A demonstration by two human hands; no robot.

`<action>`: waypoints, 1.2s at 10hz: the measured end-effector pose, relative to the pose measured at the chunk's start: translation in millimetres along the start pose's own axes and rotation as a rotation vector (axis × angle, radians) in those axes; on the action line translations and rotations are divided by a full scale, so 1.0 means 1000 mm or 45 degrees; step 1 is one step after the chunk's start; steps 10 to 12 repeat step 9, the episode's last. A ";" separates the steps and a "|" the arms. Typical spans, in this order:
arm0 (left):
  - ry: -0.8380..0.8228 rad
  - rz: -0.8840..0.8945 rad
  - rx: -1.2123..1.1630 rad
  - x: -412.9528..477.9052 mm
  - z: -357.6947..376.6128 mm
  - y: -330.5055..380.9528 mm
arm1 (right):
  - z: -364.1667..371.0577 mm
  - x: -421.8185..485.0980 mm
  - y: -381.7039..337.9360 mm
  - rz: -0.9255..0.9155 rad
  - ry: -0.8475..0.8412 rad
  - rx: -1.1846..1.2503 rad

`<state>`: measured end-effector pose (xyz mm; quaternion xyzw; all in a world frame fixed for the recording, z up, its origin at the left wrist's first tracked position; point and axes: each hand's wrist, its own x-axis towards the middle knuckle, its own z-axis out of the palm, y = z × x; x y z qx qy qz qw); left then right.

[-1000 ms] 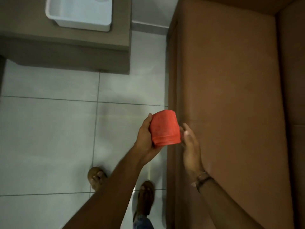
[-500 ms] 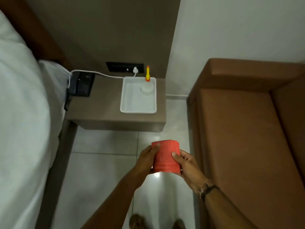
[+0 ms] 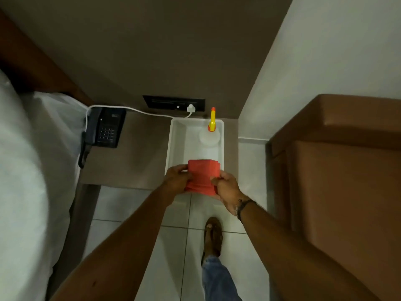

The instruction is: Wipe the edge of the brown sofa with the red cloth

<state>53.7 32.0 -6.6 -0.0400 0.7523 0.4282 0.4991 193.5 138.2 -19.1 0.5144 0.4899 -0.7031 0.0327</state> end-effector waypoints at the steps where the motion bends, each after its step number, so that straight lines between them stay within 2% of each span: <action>1: 0.056 -0.038 0.125 0.048 -0.001 0.005 | 0.014 0.047 -0.007 0.044 0.055 -0.145; 2: 0.164 -0.028 0.294 0.115 0.003 0.006 | 0.032 0.113 -0.008 0.109 0.171 -0.304; 4: 0.263 -0.037 0.603 0.183 0.025 -0.006 | 0.048 0.178 -0.003 0.199 0.325 -0.488; 6: 0.448 0.115 0.978 0.196 0.049 -0.012 | 0.054 0.185 -0.003 0.110 0.496 -0.560; 7: 0.508 0.149 1.107 0.192 0.051 -0.010 | 0.057 0.183 -0.002 0.132 0.579 -0.767; 9: 0.543 0.170 1.168 0.179 0.049 -0.004 | 0.050 0.175 -0.008 0.126 0.591 -0.991; 12: 0.543 0.170 1.168 0.179 0.049 -0.004 | 0.050 0.175 -0.008 0.126 0.591 -0.991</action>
